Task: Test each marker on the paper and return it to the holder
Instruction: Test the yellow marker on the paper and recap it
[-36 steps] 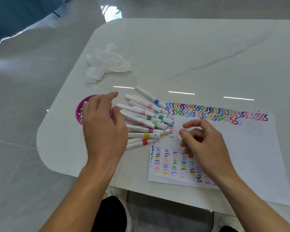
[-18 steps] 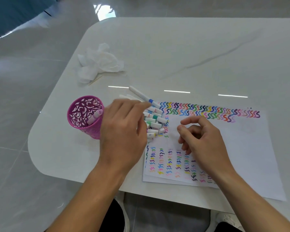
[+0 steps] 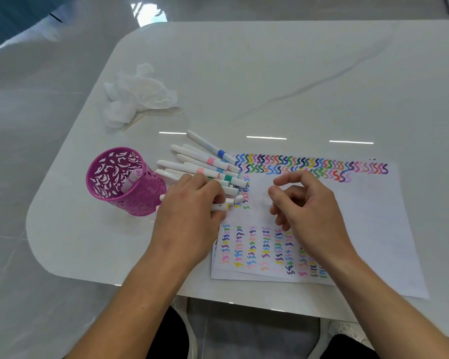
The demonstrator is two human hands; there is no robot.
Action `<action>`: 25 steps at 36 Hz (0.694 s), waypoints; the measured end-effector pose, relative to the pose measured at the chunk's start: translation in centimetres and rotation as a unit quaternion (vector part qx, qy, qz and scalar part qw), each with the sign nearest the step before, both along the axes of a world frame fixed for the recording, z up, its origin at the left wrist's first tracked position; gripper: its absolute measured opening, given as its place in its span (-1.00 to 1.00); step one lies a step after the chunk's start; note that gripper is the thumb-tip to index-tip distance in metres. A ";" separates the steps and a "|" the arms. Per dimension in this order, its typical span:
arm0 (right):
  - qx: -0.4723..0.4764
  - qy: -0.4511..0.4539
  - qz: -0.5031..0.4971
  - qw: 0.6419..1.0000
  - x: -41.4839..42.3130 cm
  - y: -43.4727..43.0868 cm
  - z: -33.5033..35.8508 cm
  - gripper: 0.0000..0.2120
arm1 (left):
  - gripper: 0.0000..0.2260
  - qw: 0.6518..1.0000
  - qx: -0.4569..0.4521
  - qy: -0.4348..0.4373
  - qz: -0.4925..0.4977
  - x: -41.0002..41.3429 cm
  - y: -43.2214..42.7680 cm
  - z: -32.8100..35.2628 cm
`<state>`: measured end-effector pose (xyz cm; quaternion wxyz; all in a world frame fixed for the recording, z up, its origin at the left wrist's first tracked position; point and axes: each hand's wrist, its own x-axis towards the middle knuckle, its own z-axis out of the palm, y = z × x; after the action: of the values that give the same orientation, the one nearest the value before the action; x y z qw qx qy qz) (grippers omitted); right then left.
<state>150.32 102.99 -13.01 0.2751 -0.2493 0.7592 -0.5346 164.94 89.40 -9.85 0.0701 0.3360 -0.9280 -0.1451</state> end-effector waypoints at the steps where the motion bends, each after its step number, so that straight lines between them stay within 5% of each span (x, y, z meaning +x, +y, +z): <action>1: 0.000 0.000 0.000 1.000 0.0 0.0 0.0 -0.94 | -0.84 1.000 -0.002 0.005 -0.001 0.0 0.0 0.0; 13: -0.006 -0.010 -0.008 1.000 -0.1 0.0 0.0 -0.95 | -0.96 0.996 0.006 0.091 -0.021 -0.9 0.7 1.4; 25: -0.066 0.042 0.047 0.996 0.1 0.6 1.6 -0.82 | -0.92 0.958 0.058 0.264 -0.092 -3.5 3.2 2.3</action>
<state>150.46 103.64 -11.42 0.2506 -0.3246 0.7207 -0.5589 161.43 92.62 -7.50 0.2790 0.2025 -0.8934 -0.2880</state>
